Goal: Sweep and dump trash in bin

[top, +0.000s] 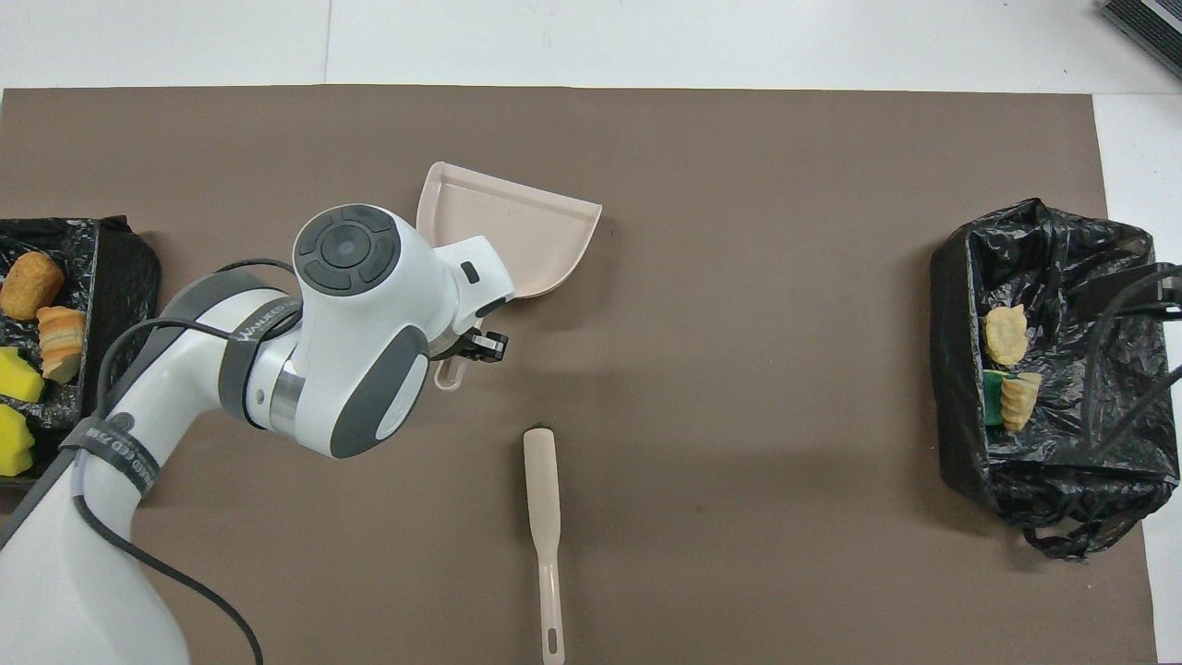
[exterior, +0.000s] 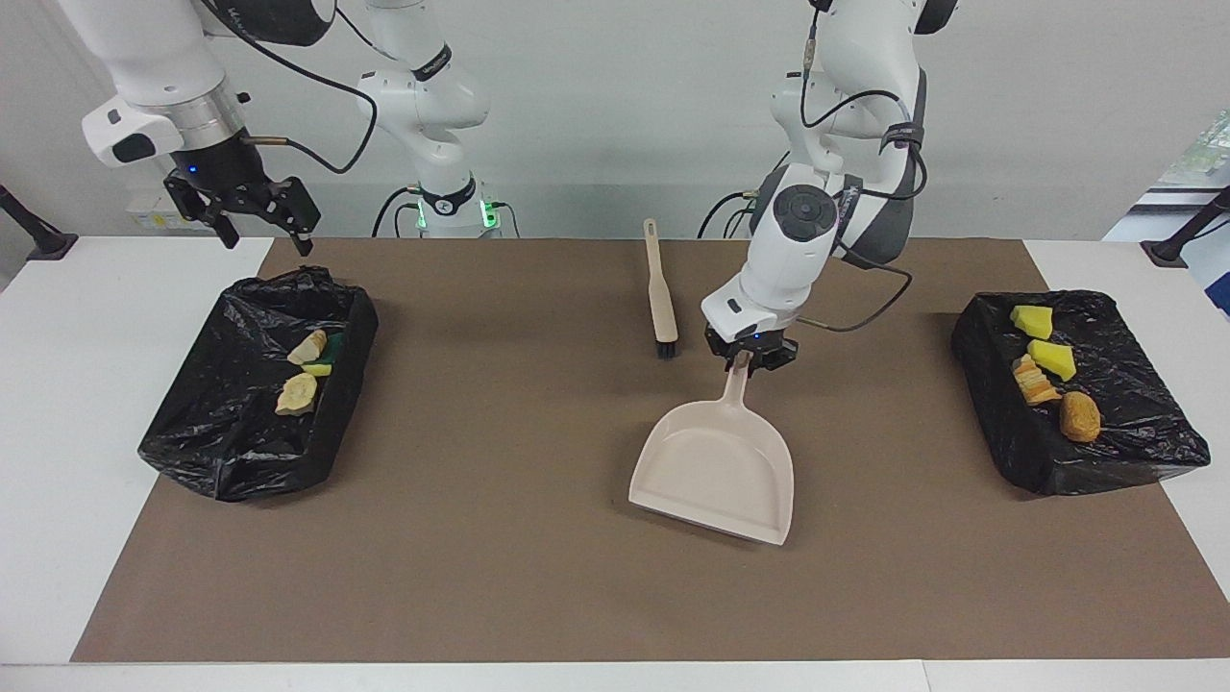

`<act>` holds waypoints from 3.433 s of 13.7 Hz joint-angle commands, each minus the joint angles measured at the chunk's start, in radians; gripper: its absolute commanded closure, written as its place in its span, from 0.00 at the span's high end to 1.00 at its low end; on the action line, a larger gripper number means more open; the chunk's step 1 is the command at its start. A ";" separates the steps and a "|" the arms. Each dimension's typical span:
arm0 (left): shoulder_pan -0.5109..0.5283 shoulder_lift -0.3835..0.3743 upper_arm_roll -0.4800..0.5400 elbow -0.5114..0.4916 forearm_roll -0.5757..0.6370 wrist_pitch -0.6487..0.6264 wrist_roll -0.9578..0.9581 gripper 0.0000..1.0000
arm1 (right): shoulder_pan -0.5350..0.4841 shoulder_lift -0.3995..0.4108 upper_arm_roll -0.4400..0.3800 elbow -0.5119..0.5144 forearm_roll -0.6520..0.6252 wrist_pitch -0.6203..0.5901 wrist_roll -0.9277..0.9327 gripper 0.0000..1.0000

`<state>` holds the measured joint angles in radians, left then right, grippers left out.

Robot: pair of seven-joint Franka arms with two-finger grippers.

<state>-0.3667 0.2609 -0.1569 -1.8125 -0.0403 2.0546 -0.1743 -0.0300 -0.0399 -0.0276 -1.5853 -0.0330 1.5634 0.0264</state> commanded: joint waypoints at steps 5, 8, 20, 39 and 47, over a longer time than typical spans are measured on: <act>-0.093 0.055 0.019 0.053 -0.038 0.053 -0.267 0.00 | -0.008 -0.011 0.025 -0.009 -0.002 -0.016 -0.120 1.00; -0.135 0.063 0.019 0.036 -0.038 0.062 -0.269 0.00 | -0.008 -0.003 0.025 -0.007 0.004 -0.025 -0.115 1.00; -0.075 0.005 0.033 0.032 -0.036 -0.063 -0.246 1.00 | -0.008 0.025 0.026 0.027 0.038 -0.019 -0.014 1.00; 0.503 -0.536 0.040 -0.030 -0.024 -0.496 0.311 1.00 | -0.008 0.025 0.026 0.027 0.038 -0.019 -0.014 1.00; 0.500 -0.310 0.037 0.347 -0.010 -0.649 0.311 1.00 | -0.008 0.025 0.026 0.027 0.038 -0.017 -0.014 1.00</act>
<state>0.1254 -0.1033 -0.1090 -1.5562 -0.0603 1.4584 0.1220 -0.0289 -0.0181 -0.0081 -1.5658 -0.0148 1.5443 -0.0034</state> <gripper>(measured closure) 0.000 0.000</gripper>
